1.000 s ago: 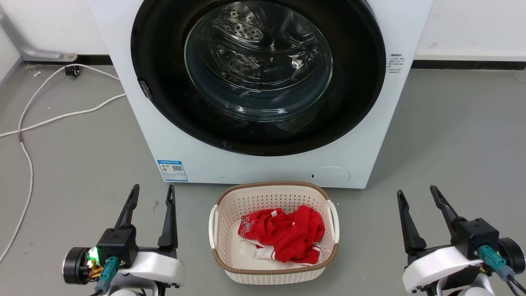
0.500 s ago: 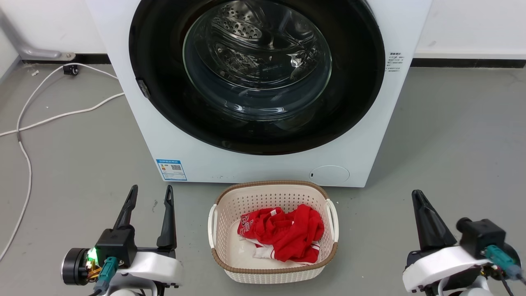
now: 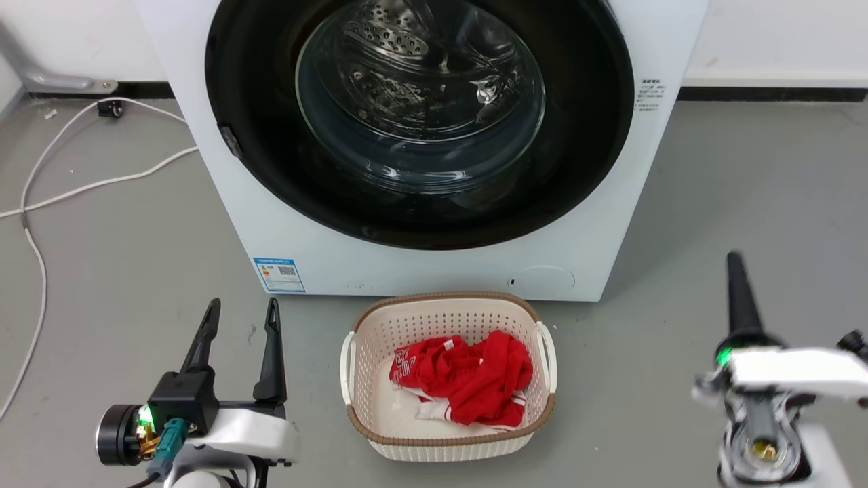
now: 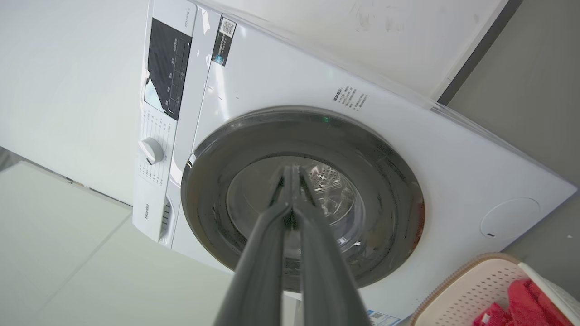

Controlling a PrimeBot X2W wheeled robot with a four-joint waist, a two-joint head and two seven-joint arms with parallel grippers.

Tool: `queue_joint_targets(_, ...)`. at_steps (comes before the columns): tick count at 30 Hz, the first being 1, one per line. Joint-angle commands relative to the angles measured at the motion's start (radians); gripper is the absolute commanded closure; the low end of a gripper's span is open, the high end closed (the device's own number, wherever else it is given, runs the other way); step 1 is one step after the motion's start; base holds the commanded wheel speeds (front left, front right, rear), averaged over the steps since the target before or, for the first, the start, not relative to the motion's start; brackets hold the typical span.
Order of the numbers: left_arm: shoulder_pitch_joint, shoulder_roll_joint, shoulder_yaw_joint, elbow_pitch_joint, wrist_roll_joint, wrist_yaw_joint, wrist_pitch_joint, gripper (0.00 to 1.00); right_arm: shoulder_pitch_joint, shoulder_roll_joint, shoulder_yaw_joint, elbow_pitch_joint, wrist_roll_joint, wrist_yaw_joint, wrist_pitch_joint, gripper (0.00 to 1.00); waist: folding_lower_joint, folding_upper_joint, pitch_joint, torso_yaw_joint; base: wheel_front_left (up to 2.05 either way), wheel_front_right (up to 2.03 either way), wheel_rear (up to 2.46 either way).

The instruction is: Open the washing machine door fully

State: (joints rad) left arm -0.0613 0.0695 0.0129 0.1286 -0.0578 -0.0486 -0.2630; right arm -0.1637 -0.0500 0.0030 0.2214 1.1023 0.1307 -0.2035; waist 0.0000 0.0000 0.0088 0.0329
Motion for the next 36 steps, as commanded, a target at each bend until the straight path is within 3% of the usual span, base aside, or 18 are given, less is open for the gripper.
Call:
queue_joint_targets(1,-0.01,-0.002,0.006,-0.006,-0.005,0.002,-0.003,0.0,-0.038,0.0,-0.01,0.006,0.087,0.0,-0.001,1.0,0.0,0.0,0.009,-0.003,0.0,0.0,0.0)
queue_joint_targets(5,-0.026,-0.004,0.013,-0.009,-0.007,0.0,-0.003,0.0,-0.141,0.0,-0.05,0.045,0.251,0.0,0.033,1.0,0.0,0.0,0.032,-0.006,0.0,0.0,0.0)
queue_joint_targets(14,-0.065,-0.01,0.017,-0.022,-0.014,-0.005,-0.003,0.0,-0.442,-0.053,-0.136,0.219,0.352,0.0,0.184,1.0,0.0,0.0,0.097,-0.002,0.0,0.0,0.0)
queue_joint_targets(27,-0.137,-0.014,0.014,-0.049,-0.003,-0.025,-0.003,0.0,-0.93,-0.186,-0.061,0.651,0.228,0.0,0.412,1.0,0.0,0.0,0.195,0.025,0.0,0.0,0.0)
queue_joint_targets(36,-0.175,-0.015,0.019,-0.069,0.002,-0.039,-0.003,0.0,-1.194,-0.193,0.026,0.923,0.08,0.0,0.496,1.0,0.0,0.0,0.275,0.039,0.0,0.0,0.0)
